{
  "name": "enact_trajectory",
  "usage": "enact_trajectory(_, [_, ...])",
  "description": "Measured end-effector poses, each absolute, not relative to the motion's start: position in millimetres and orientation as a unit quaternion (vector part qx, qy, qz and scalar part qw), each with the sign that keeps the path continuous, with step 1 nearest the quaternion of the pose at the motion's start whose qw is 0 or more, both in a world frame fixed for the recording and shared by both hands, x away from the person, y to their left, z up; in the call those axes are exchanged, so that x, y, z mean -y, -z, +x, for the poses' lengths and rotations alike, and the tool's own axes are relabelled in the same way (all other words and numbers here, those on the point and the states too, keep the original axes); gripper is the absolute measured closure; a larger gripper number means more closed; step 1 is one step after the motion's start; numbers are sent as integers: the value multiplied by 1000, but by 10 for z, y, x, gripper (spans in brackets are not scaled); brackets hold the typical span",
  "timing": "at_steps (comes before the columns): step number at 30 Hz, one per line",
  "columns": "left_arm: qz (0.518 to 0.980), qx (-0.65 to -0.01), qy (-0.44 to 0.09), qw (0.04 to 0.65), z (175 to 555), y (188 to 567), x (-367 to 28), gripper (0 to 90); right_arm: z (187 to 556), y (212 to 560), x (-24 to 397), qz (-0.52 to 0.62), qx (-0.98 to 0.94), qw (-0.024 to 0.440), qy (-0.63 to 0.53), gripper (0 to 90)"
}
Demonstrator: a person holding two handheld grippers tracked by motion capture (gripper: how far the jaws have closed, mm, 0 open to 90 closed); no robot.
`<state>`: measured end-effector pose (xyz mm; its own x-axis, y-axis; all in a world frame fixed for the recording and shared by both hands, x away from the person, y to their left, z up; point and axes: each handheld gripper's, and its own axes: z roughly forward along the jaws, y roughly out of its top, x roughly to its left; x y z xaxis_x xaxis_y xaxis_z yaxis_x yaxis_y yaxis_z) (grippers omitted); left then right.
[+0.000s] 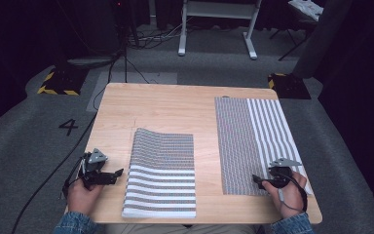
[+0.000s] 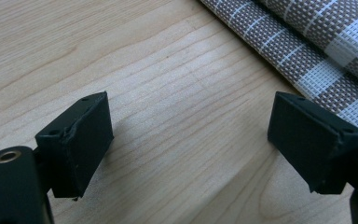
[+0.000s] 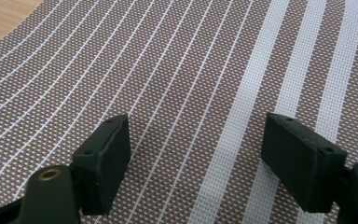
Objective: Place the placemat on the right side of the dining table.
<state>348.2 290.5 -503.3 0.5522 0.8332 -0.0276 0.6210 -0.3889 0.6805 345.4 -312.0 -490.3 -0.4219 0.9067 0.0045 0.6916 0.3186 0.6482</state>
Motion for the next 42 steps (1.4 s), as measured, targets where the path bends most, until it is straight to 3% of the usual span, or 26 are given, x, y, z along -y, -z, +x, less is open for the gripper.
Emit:
enact_trajectory(34, [818, -444, -160, 328, 3477, 5031, -2909, 142, 3479, 4928, 3220, 495, -791, 189, -307, 240])
enact_trajectory(42, [818, -444, -160, 328, 3478, 5031, -2909, 141, 3325, 4878, 2920, 467, -803, 200, -312, 249])
